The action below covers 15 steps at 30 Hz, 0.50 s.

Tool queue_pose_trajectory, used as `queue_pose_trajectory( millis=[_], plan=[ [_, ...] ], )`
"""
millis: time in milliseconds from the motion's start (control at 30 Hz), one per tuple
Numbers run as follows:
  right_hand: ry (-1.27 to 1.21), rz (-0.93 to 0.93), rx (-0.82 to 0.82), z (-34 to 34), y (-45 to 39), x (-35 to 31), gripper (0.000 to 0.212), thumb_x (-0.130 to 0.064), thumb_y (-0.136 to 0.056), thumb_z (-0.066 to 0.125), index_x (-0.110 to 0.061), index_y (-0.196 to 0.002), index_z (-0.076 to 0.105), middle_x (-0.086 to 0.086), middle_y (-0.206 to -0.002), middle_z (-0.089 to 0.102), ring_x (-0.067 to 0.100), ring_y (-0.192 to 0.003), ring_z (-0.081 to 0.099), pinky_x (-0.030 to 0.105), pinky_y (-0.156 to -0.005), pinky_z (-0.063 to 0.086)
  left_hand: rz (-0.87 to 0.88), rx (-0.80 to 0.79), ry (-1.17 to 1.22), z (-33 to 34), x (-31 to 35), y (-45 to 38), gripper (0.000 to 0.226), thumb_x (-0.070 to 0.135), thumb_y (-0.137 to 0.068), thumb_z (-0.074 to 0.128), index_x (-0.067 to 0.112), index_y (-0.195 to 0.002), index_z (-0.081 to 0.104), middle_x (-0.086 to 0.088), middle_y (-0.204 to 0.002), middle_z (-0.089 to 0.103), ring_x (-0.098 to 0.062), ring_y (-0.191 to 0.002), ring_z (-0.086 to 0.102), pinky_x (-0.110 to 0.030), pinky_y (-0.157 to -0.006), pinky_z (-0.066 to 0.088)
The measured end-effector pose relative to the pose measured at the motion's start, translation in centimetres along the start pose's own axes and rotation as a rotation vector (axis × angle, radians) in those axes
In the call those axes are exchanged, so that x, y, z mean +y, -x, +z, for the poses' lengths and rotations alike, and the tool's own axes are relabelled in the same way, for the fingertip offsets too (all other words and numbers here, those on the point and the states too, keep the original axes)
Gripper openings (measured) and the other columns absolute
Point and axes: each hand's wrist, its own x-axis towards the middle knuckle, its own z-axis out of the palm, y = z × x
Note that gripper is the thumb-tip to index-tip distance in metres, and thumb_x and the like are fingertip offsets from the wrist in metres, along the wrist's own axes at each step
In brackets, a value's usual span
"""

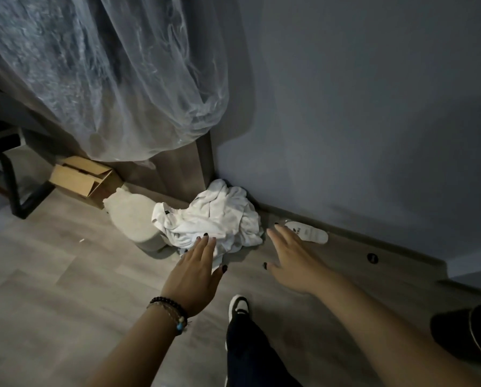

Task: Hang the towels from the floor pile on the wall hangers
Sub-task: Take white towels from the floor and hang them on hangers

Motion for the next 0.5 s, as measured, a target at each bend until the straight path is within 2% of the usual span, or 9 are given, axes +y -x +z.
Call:
queue_pose_trajectory(
  millis=[133,267,500],
  plan=[
    [-0.004,-0.007,-0.046,-0.6,-6.4,0.4,0.074,-0.037,-0.098,0.046,-0.016,-0.153,0.001,0.003,-0.161,-0.006,0.022,-0.148,-0.003,0.036,-0.118,0.011,-0.043,-0.042,-0.006,0.9,-4.0,-5.1,0.072,0.052,-0.096,0.028,0.008,-0.152,0.020,-0.011,-0.159,0.019,-0.024,-0.148,0.016,-0.033,-0.119,0.020],
    [-0.025,0.014,-0.077,-1.2,-13.1,0.9,0.073,-0.037,-0.097,0.047,-0.017,-0.153,0.004,0.004,-0.161,-0.003,0.022,-0.148,0.002,0.036,-0.117,0.014,-0.117,-0.086,0.049,1.7,-7.4,-10.5,0.066,0.044,-0.100,0.039,0.010,-0.153,0.018,-0.009,-0.161,0.015,-0.022,-0.149,0.014,-0.032,-0.118,0.019],
    [-0.098,0.076,-0.149,0.0,-22.5,1.6,0.075,-0.038,-0.096,0.049,-0.018,-0.153,0.005,0.003,-0.161,-0.003,0.022,-0.148,0.002,0.038,-0.118,0.016,-0.213,-0.169,0.171,4.3,-12.2,-17.2,0.066,0.038,-0.099,0.044,0.010,-0.153,0.017,-0.007,-0.160,0.018,-0.020,-0.148,0.018,-0.031,-0.117,0.022]
  ],
)
